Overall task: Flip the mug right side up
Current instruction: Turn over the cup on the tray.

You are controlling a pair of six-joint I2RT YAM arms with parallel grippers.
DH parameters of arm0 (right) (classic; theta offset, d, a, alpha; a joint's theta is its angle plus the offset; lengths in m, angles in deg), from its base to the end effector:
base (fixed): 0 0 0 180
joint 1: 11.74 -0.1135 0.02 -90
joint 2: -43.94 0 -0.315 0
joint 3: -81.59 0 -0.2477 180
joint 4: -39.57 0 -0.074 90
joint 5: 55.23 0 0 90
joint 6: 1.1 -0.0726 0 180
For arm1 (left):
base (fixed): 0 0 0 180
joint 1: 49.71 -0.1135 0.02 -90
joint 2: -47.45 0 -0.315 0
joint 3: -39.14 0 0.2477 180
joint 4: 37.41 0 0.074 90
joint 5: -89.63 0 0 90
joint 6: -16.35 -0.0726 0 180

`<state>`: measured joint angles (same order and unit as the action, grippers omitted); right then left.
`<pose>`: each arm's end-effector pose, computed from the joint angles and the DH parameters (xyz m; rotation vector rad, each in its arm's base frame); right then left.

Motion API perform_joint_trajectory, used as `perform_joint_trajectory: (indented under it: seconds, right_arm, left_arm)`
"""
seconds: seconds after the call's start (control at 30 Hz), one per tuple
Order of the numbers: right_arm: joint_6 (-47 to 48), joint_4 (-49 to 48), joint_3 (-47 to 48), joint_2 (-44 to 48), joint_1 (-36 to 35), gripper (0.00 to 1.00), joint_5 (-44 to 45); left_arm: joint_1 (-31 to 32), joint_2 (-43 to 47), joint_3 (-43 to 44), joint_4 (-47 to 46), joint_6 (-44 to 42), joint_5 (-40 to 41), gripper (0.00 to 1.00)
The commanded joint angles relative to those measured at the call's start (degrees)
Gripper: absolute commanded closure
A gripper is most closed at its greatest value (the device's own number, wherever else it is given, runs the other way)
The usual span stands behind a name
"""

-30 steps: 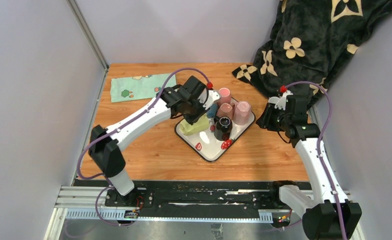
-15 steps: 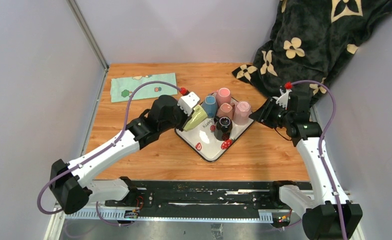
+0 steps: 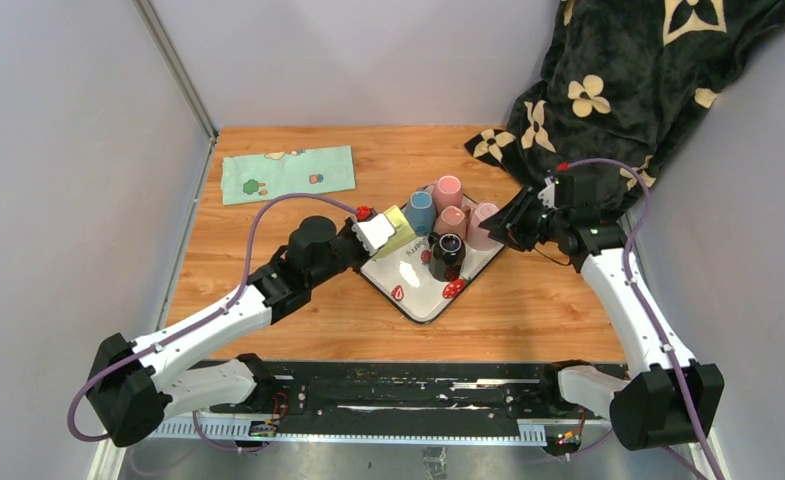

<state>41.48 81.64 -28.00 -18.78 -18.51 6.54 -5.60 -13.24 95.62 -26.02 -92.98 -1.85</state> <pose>0.2293 0.0618 0.3487 0.5065 2.2351 1.0544 0.1811 -0.1781 0.3306 0.9910 1.5686 -0.3256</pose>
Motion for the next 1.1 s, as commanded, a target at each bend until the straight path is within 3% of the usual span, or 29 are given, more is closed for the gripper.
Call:
perform_joint_trajectory:
  seconds: [0.0,0.17,0.57,0.83,1.07]
  right_arm:
    - [-7.06,1.44,4.32,-3.32,-4.12,0.58,0.56]
    - [-12.27,0.75,6.83,-7.43,-10.14,0.58,0.88]
    - [-24.83,-6.28,9.35,-12.56,-19.15,0.56,0.08]
    - [-26.90,-8.19,11.89,-13.34,-20.63,0.56,0.01]
    - [-28.61,-11.33,13.50,-14.01,-20.68,0.56,-2.46]
  left_arm:
    - [0.44,2.02,-1.54,-13.79,-6.39,-0.12,1.00]
    - [0.47,1.51,-4.29,-21.36,-7.58,4.74,1.00]
    - [0.44,1.14,-13.53,-43.36,-14.42,4.55,1.00]
    - [0.49,0.19,-14.62,-47.97,-15.96,4.83,1.00]
    - [0.44,0.92,-14.00,-45.83,-20.41,-1.17,1.00]
